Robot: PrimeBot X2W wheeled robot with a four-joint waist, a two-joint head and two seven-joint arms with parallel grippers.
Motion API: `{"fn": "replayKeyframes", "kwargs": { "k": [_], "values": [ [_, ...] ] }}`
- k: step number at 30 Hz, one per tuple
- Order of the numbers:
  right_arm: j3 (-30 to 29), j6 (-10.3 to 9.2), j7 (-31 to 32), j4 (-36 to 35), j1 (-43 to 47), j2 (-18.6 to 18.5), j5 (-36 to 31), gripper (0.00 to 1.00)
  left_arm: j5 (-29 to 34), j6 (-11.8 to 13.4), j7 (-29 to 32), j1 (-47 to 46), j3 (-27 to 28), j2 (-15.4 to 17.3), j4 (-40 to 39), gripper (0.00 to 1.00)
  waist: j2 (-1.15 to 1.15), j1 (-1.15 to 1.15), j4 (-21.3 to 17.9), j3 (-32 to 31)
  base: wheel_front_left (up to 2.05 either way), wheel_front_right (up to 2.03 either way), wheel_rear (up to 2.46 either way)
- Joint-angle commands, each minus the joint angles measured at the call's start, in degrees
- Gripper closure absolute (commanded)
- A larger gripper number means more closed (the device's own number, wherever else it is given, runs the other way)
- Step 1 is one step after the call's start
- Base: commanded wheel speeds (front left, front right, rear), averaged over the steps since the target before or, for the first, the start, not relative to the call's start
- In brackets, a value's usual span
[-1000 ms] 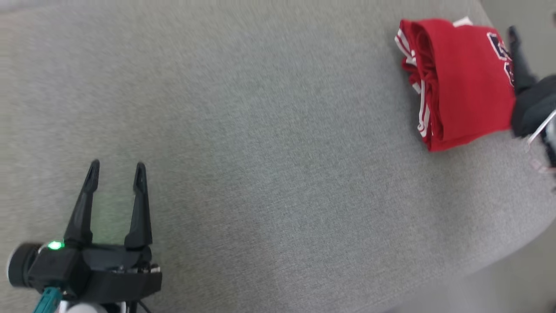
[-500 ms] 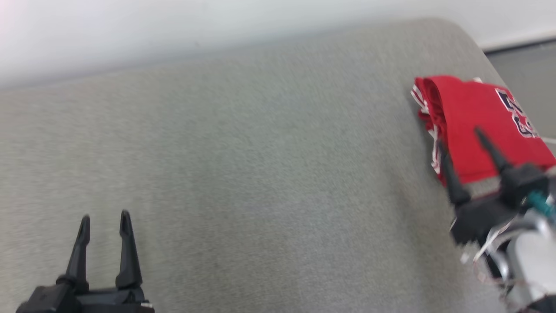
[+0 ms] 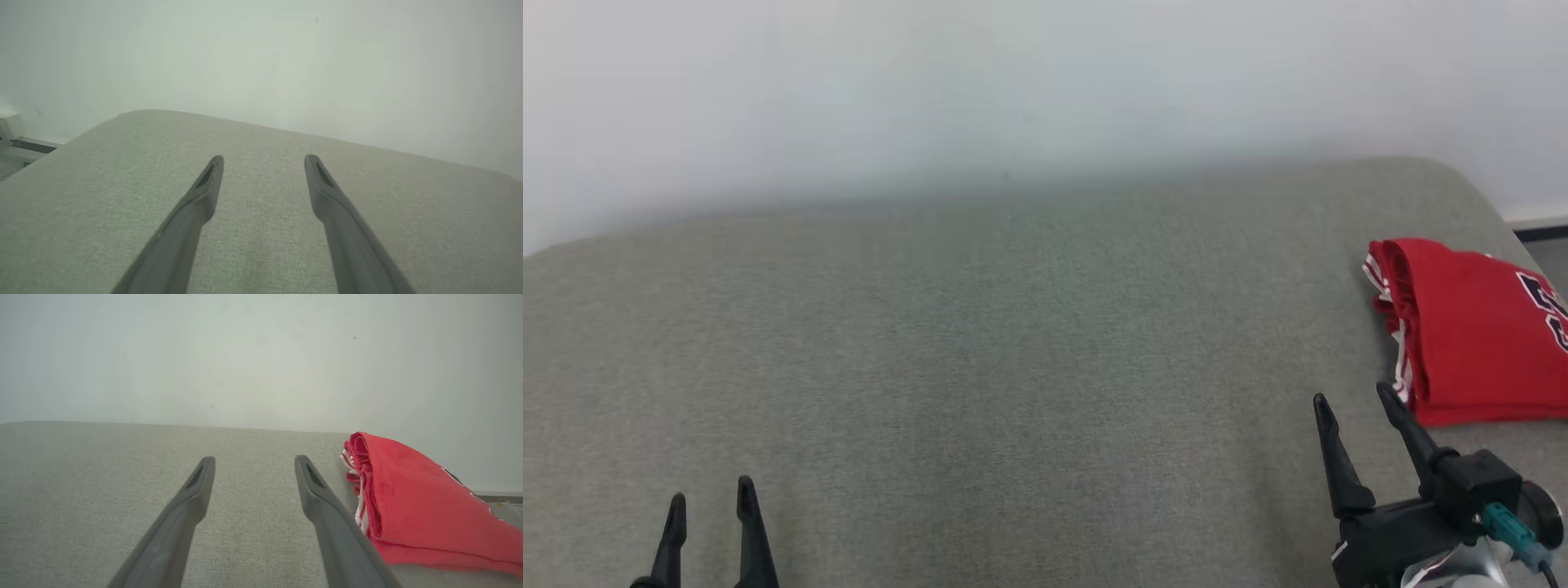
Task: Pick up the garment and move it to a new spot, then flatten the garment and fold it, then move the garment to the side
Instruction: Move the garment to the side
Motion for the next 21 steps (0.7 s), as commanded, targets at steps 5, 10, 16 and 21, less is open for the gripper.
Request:
{"fn": "replayKeyframes", "kwargs": {
  "k": [5, 10, 16, 21],
  "values": [
    [-3.56, -0.01, -1.63, 0.53, 3.84, 4.58, -0.54, 0.00, 0.82, -0.15, -0.14, 2.69, 0.80, -0.10, 2.43, 0.00, 0.01, 0.02, 4.15, -4.06, 0.00, 0.00, 0.00],
    [-6.64, -0.01, -2.46, 1.59, 6.01, 6.38, -1.48, 0.00, 1.38, -0.59, -0.14, 3.89, 0.70, -0.10, 3.42, 0.00, 0.01, 0.02, 5.24, -4.88, 0.00, 0.00, 0.00],
    [-8.68, -0.01, -2.95, 2.99, 7.18, 7.49, -2.17, 0.00, 2.17, -0.78, -0.14, 4.83, 0.84, -0.11, 3.97, 0.00, 0.01, 0.02, 5.51, -5.08, 0.00, 0.00, 0.00],
    [-8.68, 0.00, -3.18, 3.47, 6.97, 8.13, -2.35, 0.00, 2.58, -0.86, -0.14, 4.99, 0.95, -0.10, 4.16, 0.00, 0.01, 0.02, 5.13, -4.89, 0.00, 0.00, 0.00]
  ]
}}
